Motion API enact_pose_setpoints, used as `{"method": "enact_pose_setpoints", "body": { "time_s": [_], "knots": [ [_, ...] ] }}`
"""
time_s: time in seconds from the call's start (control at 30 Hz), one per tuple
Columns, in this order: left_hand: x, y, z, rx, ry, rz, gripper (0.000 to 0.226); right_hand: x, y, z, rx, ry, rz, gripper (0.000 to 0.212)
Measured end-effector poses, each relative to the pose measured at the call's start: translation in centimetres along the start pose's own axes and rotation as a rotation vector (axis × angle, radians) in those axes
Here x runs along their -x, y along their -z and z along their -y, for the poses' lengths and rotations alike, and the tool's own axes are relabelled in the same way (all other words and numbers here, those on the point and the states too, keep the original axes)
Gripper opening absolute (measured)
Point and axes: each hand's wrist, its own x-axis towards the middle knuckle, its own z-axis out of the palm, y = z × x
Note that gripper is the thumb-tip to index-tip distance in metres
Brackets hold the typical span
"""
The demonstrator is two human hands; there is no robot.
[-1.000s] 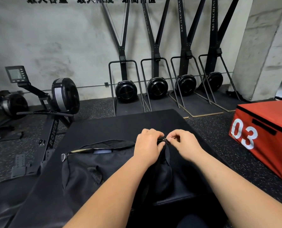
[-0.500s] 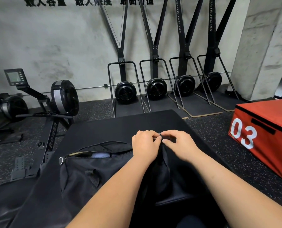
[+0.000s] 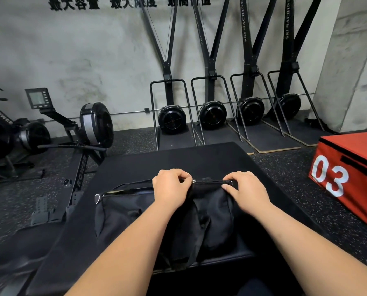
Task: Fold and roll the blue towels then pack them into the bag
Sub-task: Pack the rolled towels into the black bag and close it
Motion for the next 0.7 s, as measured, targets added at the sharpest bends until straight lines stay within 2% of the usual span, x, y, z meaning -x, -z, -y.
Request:
{"method": "enact_pose_setpoints", "body": {
  "time_s": [0.07,0.2,0.3,0.53,0.7],
  "knots": [
    [0.0,1.1,1.5,-0.011,-0.001,0.015,0.021,0.0,-0.1,0.5,0.023,0.026,0.002,0.022],
    [0.2,2.1,2.2,-0.008,-0.005,0.011,0.014,-0.7,-0.8,4.2,0.107,0.235,0.002,0.044],
    [0.4,2.1,1.6,0.007,0.014,0.002,0.019,-1.1,-1.9,7.5,0.212,0.331,0.056,0.036],
    [0.7,3.9,3.1,-0.027,0.063,-0.028,0.017,-1.0,-3.8,8.4,0.388,0.269,-0.054,0.02],
    [0.4,7.4,7.0,-0.018,0.119,-0.084,0.017,-0.9,-3.3,7.7,0.344,0.232,-0.11,0.016]
  ]
}}
